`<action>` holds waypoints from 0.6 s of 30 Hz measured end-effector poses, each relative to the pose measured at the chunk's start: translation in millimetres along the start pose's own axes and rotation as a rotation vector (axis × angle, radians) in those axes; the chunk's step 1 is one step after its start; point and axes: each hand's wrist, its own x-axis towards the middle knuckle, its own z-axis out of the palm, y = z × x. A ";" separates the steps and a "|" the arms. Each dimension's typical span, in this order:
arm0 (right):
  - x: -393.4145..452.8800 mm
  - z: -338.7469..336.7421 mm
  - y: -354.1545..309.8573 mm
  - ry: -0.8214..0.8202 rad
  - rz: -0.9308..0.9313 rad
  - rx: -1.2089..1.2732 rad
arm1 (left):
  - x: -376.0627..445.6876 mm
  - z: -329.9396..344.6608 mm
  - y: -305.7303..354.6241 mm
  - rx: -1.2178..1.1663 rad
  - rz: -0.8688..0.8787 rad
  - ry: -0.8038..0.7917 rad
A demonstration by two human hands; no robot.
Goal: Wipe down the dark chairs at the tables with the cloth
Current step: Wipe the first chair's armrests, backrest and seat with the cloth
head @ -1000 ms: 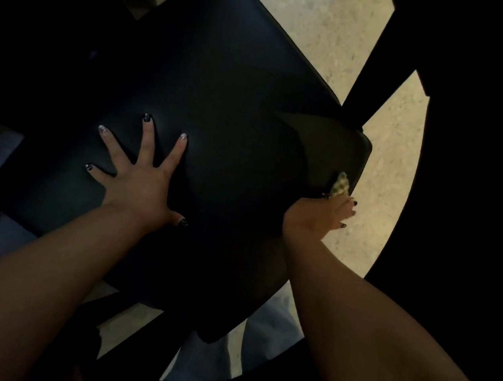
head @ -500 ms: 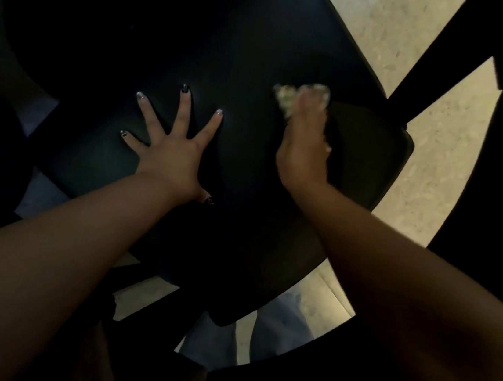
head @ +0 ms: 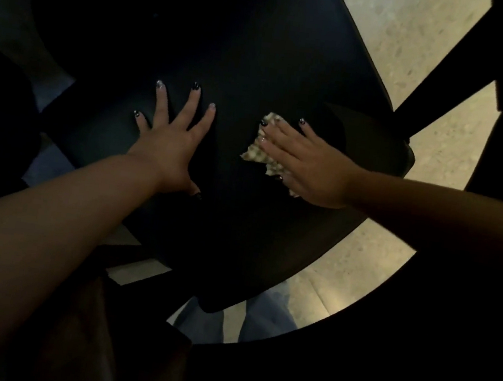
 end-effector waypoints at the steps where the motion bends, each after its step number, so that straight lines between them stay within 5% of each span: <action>1: -3.7 -7.4 1.3 0.023 -0.045 0.002 | -2.2 0.7 -2.4 0.018 0.008 0.002; 5: -21.8 -24.9 1.2 0.175 0.011 0.084 | -7.9 -3.2 -6.9 0.082 0.007 -0.027; 10: -13.4 -18.7 -8.9 -0.080 0.244 0.239 | -8.1 -7.4 8.4 0.142 -0.060 -0.065; 18: 8.3 -10.6 -50.9 -0.029 0.368 0.535 | -9.6 -8.9 13.4 0.162 -0.084 -0.079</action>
